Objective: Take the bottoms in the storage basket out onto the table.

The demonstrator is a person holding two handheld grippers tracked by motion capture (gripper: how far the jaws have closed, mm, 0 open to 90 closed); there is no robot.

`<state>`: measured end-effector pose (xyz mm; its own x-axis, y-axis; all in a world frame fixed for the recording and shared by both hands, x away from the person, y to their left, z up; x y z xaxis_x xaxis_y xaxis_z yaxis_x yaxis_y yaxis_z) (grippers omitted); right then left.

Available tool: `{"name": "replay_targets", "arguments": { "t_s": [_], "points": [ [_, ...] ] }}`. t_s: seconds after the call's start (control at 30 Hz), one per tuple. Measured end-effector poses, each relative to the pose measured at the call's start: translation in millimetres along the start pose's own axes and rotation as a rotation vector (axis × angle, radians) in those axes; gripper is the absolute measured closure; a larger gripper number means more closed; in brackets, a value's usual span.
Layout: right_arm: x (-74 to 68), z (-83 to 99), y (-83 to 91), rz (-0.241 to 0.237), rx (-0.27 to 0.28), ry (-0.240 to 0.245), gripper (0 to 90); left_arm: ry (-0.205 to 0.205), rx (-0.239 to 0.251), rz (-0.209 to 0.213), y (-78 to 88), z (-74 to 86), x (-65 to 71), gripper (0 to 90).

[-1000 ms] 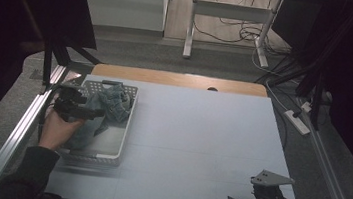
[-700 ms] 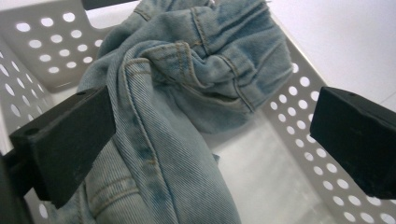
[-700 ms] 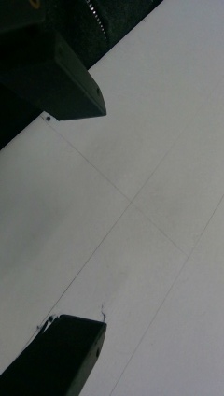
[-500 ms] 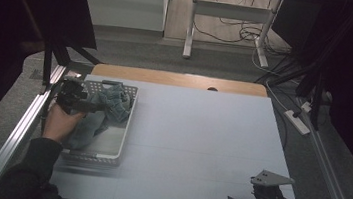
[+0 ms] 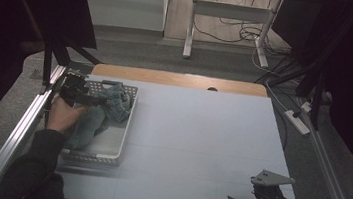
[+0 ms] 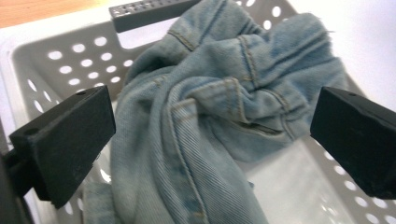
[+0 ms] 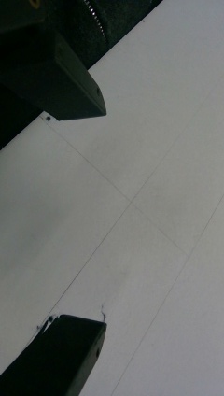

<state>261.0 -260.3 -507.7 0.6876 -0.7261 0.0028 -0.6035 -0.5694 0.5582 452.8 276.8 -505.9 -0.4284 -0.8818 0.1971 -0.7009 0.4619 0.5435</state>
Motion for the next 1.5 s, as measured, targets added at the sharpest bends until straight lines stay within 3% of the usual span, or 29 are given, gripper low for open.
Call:
{"name": "replay_targets", "arguments": {
  "t_s": [0.2, 0.43, 0.77, 0.8, 1.03, 1.17, 1.2, 1.23, 1.3, 1.37, 1.43, 1.47, 1.5],
  "points": [
    [-0.1, 0.2, -0.1, -0.003, -0.005, 0.001, 0.8, 0.01, -0.017, -0.012, -8.2, -0.5, -7.9, 0.0],
    [-0.3, 0.4, -0.6, -0.004, -0.007, 0.002, 0.8, 0.018, -0.044, 0.003, -20.0, 4.2, -13.8, 0.0],
    [-1.0, 0.5, -0.5, -0.006, -0.008, 0.005, 0.8, 0.054, -0.14, 0.028, -33.3, 15.9, -11.8, 0.0],
    [-1.0, 0.5, -0.4, -0.007, -0.008, 0.006, 0.8, 0.045, -0.166, 0.027, -35.2, 18.7, -11.0, 0.0],
    [-1.2, 0.5, 0.0, -0.008, -0.009, 0.01, 0.8, 0.042, -0.211, 0.029, -37.8, 22.9, -8.3, 0.0],
    [-1.3, 0.6, -0.1, -0.009, -0.01, 0.012, 0.8, 0.016, -0.261, 0.03, -40.4, 27.7, -4.7, 0.0],
    [-1.4, 0.6, -0.2, -0.009, -0.01, 0.013, 0.8, -0.024, -0.291, 0.001, -42.2, 31.1, -3.8, 1.8],
    [-1.5, 0.6, -0.2, -0.009, -0.01, 0.014, 0.8, -0.024, -0.291, 0.001, -42.2, 31.1, -3.8, 3.0],
    [-1.5, 0.6, -0.2, -0.01, -0.01, 0.014, 0.8, -0.061, -0.343, -0.021, -45.4, 36.7, -1.5, 3.7],
    [-1.6, 0.6, -0.5, -0.009, -0.008, 0.016, 0.9, -0.064, -0.376, -0.042, -46.5, 39.9, -1.2, 9.4],
    [-1.7, 0.6, -0.4, -0.009, -0.008, 0.016, 0.8, -0.047, -0.368, -0.05, -45.7, 39.4, -1.9, 12.4],
    [-1.8, 0.6, -0.5, -0.01, -0.009, 0.018, 0.9, -0.021, -0.358, -0.051, -43.2, 38.3, -3.2, 20.2],
    [-1.9, 0.7, -0.5, -0.01, -0.009, 0.019, 0.9, -0.021, -0.358, -0.051, -43.2, 38.3, -3.2, 26.0]
  ]
}}
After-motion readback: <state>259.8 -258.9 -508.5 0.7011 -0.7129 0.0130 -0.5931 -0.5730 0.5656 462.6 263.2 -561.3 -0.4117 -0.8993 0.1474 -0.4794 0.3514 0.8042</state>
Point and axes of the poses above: each handheld gripper's, and its own axes: y roughly backward along the jaws, z roughly out of its underside, x roughly to its right, the point moved 7 cm from there along -y, roughly forward along the jaws, and after that the axes turned 15 degrees about x, right-handed, at the moved point
